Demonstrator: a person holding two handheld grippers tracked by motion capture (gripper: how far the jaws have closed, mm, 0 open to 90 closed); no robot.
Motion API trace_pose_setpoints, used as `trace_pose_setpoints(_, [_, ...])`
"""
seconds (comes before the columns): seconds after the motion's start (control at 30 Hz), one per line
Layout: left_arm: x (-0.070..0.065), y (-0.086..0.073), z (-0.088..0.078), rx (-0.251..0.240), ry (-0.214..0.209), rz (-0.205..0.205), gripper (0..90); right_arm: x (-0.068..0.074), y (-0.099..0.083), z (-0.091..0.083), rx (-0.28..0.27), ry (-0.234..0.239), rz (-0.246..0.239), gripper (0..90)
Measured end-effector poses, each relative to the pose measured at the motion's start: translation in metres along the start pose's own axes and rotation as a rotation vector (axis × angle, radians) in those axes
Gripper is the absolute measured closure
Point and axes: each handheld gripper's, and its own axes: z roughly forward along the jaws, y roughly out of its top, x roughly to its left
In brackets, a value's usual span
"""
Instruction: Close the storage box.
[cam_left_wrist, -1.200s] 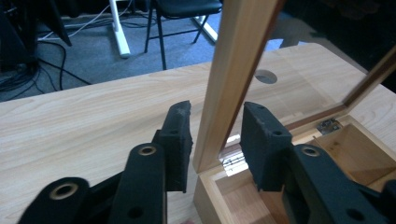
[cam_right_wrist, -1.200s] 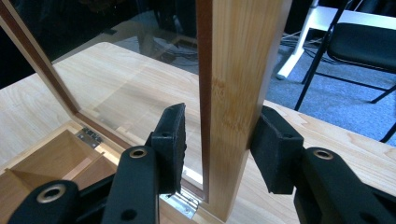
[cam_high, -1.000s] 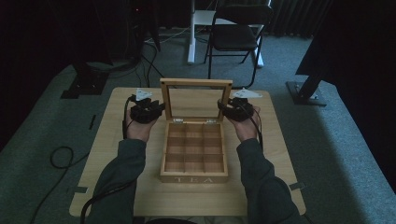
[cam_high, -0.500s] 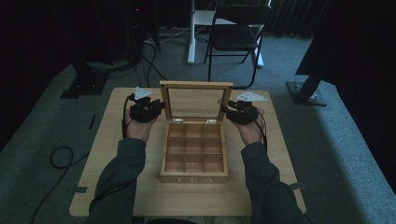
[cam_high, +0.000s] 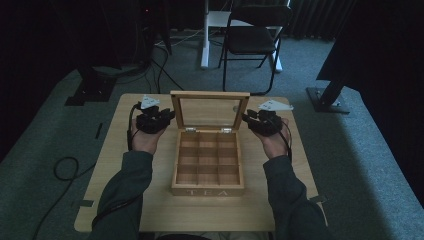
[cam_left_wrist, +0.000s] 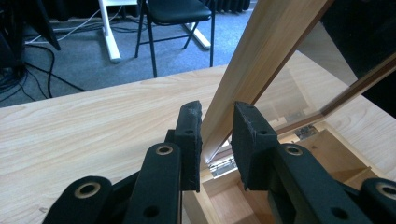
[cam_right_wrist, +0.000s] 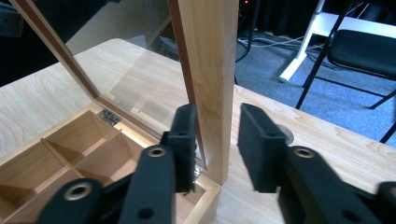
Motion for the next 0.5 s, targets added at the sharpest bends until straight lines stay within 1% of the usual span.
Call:
trace_pose_setpoints(0.1, [-0.001,-0.001,-0.002,0.005,-0.017,0.0,72.9,0.002,-0.001,0.001,0.004,0.004,0.004,73.8])
trace_pose_setpoints(0.17, [-0.002,-0.001,-0.004,0.001,-0.032,-0.002,72.9,0.003,0.0,0.0,0.002,0.006,0.003,73.8])
trace_pose_setpoints(0.23, [-0.004,0.0,-0.006,-0.003,-0.041,0.002,73.5,0.005,0.0,0.0,0.008,-0.004,-0.011,74.8])
trace_pose_setpoints(0.27, [-0.005,0.0,-0.008,-0.006,-0.047,0.005,73.8,0.006,-0.001,-0.001,0.01,-0.009,-0.02,75.5])
trace_pose_setpoints(0.37, [-0.01,0.003,-0.013,-0.016,-0.056,0.025,74.4,0.007,-0.002,-0.004,0.012,0.0,-0.018,76.7])
trace_pose_setpoints(0.43, [-0.012,0.003,-0.016,-0.016,-0.054,0.04,74.4,0.008,-0.003,-0.006,0.012,0.0,-0.023,77.0])
trace_pose_setpoints(0.5, [-0.013,0.004,-0.017,-0.017,-0.055,0.043,74.4,0.008,-0.004,-0.007,0.009,0.003,-0.025,76.9])
